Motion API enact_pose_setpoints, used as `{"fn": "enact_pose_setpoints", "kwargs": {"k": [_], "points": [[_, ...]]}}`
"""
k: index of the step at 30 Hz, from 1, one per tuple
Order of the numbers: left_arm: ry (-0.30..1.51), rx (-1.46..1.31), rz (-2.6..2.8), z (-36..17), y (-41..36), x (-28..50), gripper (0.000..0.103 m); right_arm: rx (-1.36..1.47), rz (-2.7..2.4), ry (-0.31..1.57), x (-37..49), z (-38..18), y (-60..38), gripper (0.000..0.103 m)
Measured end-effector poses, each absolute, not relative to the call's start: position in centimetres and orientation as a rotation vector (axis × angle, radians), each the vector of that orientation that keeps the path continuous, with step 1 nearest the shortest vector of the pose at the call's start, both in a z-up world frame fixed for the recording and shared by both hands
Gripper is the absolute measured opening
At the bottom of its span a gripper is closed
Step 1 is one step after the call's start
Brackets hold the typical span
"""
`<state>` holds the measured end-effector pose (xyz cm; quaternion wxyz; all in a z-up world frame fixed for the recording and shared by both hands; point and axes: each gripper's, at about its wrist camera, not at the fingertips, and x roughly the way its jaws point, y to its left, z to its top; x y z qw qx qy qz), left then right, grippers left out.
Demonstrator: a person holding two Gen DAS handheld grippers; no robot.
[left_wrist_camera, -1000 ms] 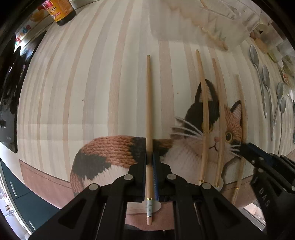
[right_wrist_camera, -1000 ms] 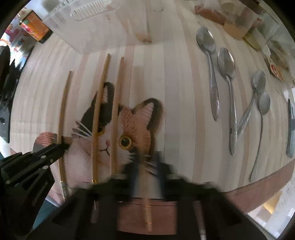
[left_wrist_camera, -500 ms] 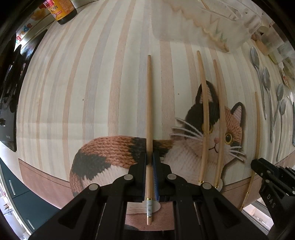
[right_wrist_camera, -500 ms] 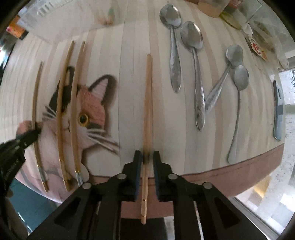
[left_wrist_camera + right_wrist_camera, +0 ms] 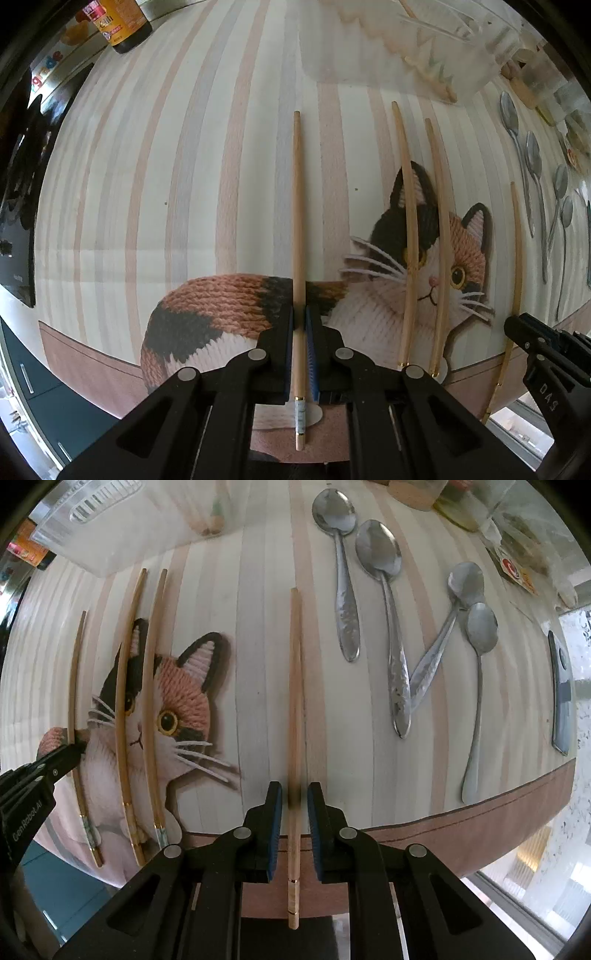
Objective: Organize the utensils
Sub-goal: 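Carry the right tool's chopstick to the clear basket while the left tool carries its own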
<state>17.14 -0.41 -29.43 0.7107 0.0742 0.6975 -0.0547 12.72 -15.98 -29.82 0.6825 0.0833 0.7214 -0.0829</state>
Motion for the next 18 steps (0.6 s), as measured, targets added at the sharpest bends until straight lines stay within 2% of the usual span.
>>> {"fn": "enact_pose_setpoints", "kwargs": {"k": [3,8,18], "points": [[1.528,0.199,-0.107,-29.0,-0.8,16.8,0.004,0.196,-0.192,1.607,12.5,-30.2,-15.6,0.008],[1.431,0.195,-0.095,-25.4,-0.5,16.9,0.004,0.246,-0.181,1.574,11.3,-29.8,-16.1,0.007],[1.200,0.142,-0.119,-14.0,0.2,18.9,0.004,0.315,-0.138,1.406,13.0,-21.1,-18.2,0.007]]}}
